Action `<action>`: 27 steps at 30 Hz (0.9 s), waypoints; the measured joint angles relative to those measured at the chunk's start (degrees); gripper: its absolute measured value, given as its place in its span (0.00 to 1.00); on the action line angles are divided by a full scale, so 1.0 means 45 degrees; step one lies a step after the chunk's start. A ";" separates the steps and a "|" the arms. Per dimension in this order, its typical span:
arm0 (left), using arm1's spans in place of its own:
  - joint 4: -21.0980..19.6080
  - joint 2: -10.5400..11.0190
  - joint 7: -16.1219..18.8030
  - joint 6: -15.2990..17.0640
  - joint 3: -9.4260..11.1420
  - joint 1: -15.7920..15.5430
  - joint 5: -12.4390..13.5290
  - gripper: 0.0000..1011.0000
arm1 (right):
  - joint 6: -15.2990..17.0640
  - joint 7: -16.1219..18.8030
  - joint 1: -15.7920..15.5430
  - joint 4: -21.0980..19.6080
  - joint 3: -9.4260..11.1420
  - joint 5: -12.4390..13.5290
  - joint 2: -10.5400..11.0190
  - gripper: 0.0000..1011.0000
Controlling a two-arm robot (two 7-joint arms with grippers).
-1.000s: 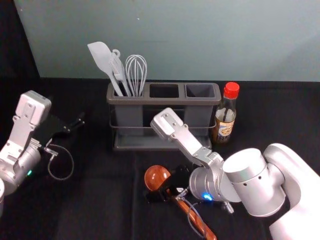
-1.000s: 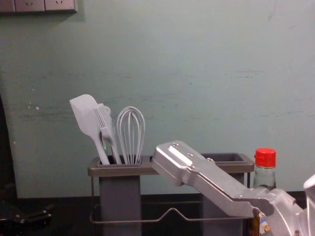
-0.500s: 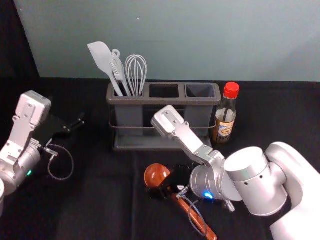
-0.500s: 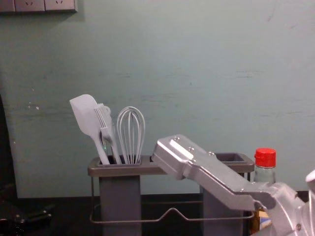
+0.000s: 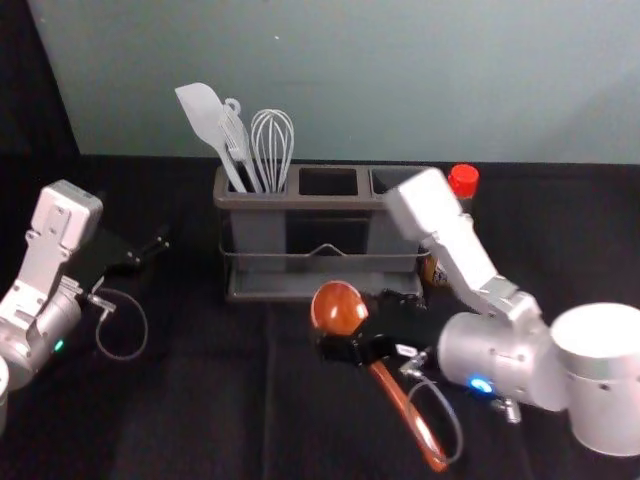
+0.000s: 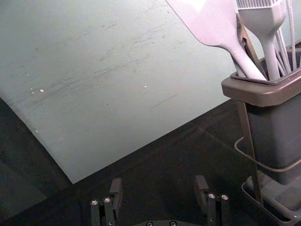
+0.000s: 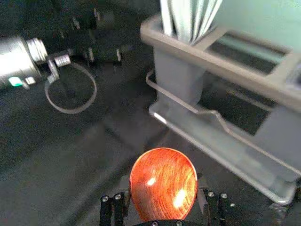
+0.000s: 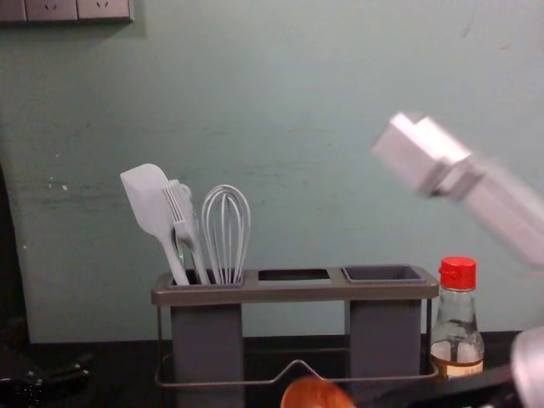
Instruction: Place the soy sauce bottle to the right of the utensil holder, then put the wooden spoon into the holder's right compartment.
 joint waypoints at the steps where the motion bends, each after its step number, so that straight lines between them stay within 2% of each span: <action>1: 0.0000 0.0000 0.0000 0.0001 0.0000 -0.0001 0.0000 0.99 | -0.0208 0.0021 -0.0162 -0.0140 0.0168 0.0136 0.0029 0.83; 3: 0.0000 0.0000 0.0000 0.0000 0.0000 -0.0001 0.0000 0.99 | -0.0882 0.0057 -0.0567 -0.0441 0.0561 0.0448 0.0125 0.83; 6: 0.0000 0.0000 0.0000 0.0000 0.0000 0.0000 0.0000 0.99 | -0.1946 0.0158 -0.0966 -0.0644 0.0885 0.0713 0.0283 0.83; 7: 0.0000 0.0000 0.0000 0.0000 0.0000 0.0000 0.0000 0.99 | -0.2832 0.0209 -0.1222 -0.0701 0.1024 0.0806 0.0387 0.83; 8: 0.0000 0.0000 0.0000 0.0000 0.0000 0.0000 -0.0001 0.99 | -0.3338 0.0236 -0.1369 -0.0712 0.1105 0.0846 0.0441 0.83; 9: 0.0000 0.0000 0.0000 0.0000 0.0000 0.0000 -0.0001 0.99 | -0.4294 0.0269 -0.1591 -0.0699 0.1193 0.0896 0.0522 0.83; 10: -0.0001 0.0000 0.0000 0.0000 0.0000 -0.0001 0.0000 0.99 | -0.4294 0.0269 -0.1591 -0.0699 0.1193 0.0896 0.0522 0.83; 11: 0.0000 0.0001 0.0000 0.0000 0.0000 0.0000 -0.0001 0.99 | -0.5486 0.0274 -0.1836 -0.0622 0.1227 0.0873 0.0605 0.83; 12: 0.0000 0.0000 0.0000 0.0000 0.0000 0.0000 -0.0001 0.99 | -0.6123 0.0262 -0.1949 -0.0567 0.1225 0.0811 0.0636 0.83; 13: 0.0000 0.0000 0.0000 0.0000 0.0000 0.0000 0.0000 0.99 | -0.7400 0.0201 -0.2166 -0.0420 0.1212 0.0675 0.0678 0.83; 15: 0.0000 0.0000 0.0000 0.0000 0.0000 0.0000 0.0000 0.99 | -0.8713 -0.0046 -0.2395 -0.0251 0.1141 0.0396 0.0681 0.83; 16: 0.0000 0.0001 0.0000 0.0000 -0.0001 -0.0001 0.0000 0.99 | -0.9790 -0.0339 -0.2562 -0.0080 0.1080 0.0106 0.0662 0.83; 18: 0.0000 0.0000 0.0000 0.0000 -0.0001 0.0000 -0.0001 0.99 | -1.0908 -0.0704 -0.2722 0.0122 0.1018 -0.0200 0.0602 0.83; 19: 0.0000 0.0000 0.0000 0.0001 0.0000 0.0000 0.0000 0.99 | -1.1948 -0.1135 -0.2871 0.0341 0.0952 -0.0568 0.0503 0.83; 21: 0.0000 0.0000 0.0000 0.0000 0.0000 0.0000 0.0000 0.99 | -1.2736 -0.1458 -0.2971 0.0546 0.0915 -0.0820 0.0419 0.83; 22: 0.0000 0.0000 0.0000 0.0001 0.0000 -0.0001 -0.0001 0.99 | -1.3581 -0.1818 -0.3069 0.0776 0.0890 -0.1096 0.0283 0.83; 23: 0.0000 0.0001 0.0000 0.0000 -0.0001 -0.0001 0.0000 0.99 | -1.3581 -0.1818 -0.3069 0.0776 0.0890 -0.1096 0.0283 0.83; 24: 0.0000 0.0000 0.0000 0.0000 0.0000 0.0000 0.0000 0.99 | -1.4335 -0.2086 -0.3133 0.0999 0.0886 -0.1294 0.0160 0.83; 27: 0.0000 0.0000 0.0000 0.0001 0.0000 0.0000 0.0000 0.99 | -1.5409 -0.2281 -0.3221 0.1351 0.0917 -0.1374 -0.0050 0.83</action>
